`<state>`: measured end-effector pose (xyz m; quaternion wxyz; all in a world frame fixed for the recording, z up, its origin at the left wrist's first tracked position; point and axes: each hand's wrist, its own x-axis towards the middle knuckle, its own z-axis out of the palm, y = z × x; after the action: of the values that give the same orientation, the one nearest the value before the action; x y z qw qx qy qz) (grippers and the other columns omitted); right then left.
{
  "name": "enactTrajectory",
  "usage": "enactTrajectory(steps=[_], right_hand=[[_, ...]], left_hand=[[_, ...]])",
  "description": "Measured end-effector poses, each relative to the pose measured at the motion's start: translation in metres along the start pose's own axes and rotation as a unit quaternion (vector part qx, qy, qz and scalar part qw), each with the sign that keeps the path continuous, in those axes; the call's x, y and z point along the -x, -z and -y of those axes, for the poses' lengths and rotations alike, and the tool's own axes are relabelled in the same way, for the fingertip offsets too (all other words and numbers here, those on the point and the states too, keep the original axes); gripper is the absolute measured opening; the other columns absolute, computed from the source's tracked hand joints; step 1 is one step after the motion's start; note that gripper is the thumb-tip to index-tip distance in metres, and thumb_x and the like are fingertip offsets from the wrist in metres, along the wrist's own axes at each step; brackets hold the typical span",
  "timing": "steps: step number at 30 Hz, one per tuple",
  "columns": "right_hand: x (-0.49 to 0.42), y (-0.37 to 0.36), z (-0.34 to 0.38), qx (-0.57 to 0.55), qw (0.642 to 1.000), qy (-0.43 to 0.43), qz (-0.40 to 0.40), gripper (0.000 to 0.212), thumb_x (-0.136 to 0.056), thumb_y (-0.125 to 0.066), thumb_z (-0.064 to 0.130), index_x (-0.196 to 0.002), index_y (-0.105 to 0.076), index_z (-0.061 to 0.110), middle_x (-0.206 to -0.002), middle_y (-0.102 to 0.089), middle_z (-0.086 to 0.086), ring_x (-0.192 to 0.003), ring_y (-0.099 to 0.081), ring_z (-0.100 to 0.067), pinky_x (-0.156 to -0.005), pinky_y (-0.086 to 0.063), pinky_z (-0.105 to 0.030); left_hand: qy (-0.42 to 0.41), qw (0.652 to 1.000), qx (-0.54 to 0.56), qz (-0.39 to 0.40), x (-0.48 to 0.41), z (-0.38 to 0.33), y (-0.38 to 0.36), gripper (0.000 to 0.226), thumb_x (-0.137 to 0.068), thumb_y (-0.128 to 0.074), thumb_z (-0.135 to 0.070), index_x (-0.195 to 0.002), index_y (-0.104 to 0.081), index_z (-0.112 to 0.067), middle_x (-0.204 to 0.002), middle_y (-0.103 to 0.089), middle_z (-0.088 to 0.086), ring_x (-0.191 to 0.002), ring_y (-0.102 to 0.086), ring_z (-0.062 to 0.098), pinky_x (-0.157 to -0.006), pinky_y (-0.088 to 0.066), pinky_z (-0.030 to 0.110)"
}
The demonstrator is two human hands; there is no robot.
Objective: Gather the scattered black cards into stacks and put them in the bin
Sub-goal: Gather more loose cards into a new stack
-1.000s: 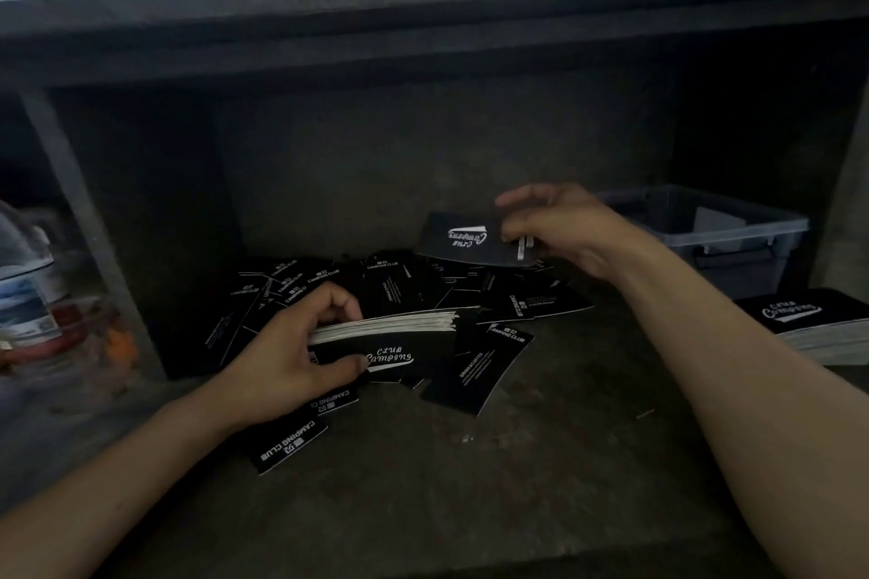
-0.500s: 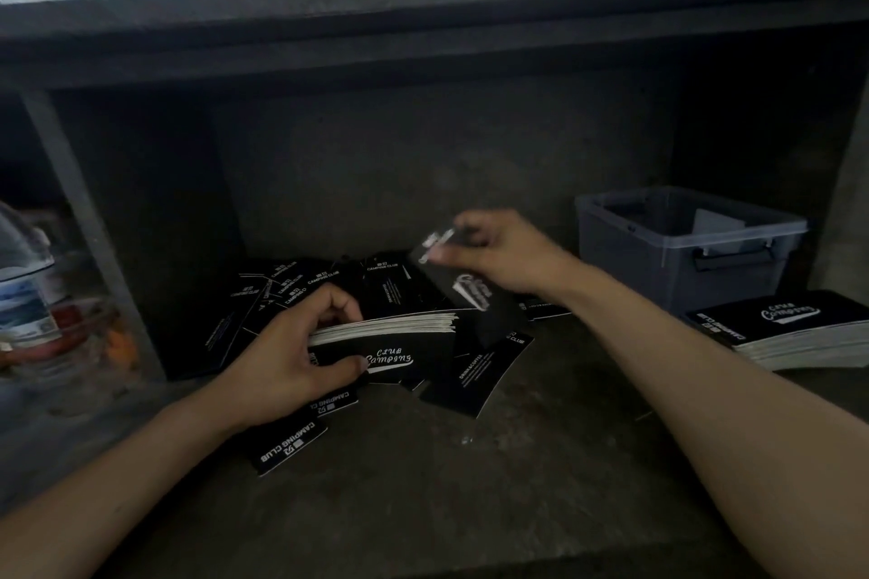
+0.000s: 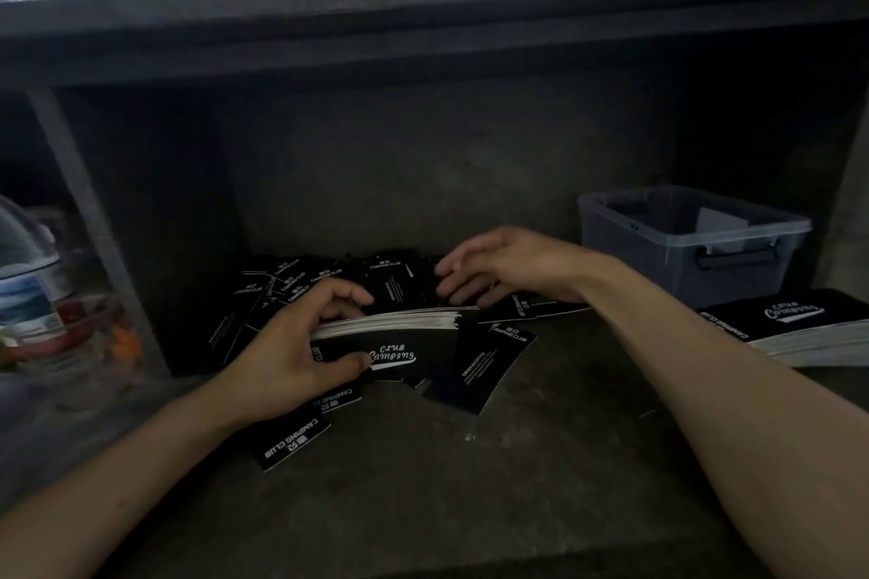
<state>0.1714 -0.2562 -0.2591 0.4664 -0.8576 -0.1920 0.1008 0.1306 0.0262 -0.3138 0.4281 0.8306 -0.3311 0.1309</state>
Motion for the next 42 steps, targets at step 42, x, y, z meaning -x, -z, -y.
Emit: enactTrajectory(steps=[42], right_hand=[[0.006, 0.021, 0.003, 0.125, 0.935, 0.200, -0.265, 0.028, -0.083, -0.063, -0.007, -0.087, -0.077, 0.017, -0.108, -0.067, -0.011, -0.111, -0.058, -0.015, -0.084, -0.031, 0.004]], left_hand=[[-0.017, 1.000, -0.022, 0.015, -0.002, 0.001, 0.001, 0.036, -0.078, -0.082, -0.006, -0.106, -0.067, -0.022, -0.117, -0.064, -0.003, -0.106, -0.066, 0.014, -0.090, -0.051, 0.019]])
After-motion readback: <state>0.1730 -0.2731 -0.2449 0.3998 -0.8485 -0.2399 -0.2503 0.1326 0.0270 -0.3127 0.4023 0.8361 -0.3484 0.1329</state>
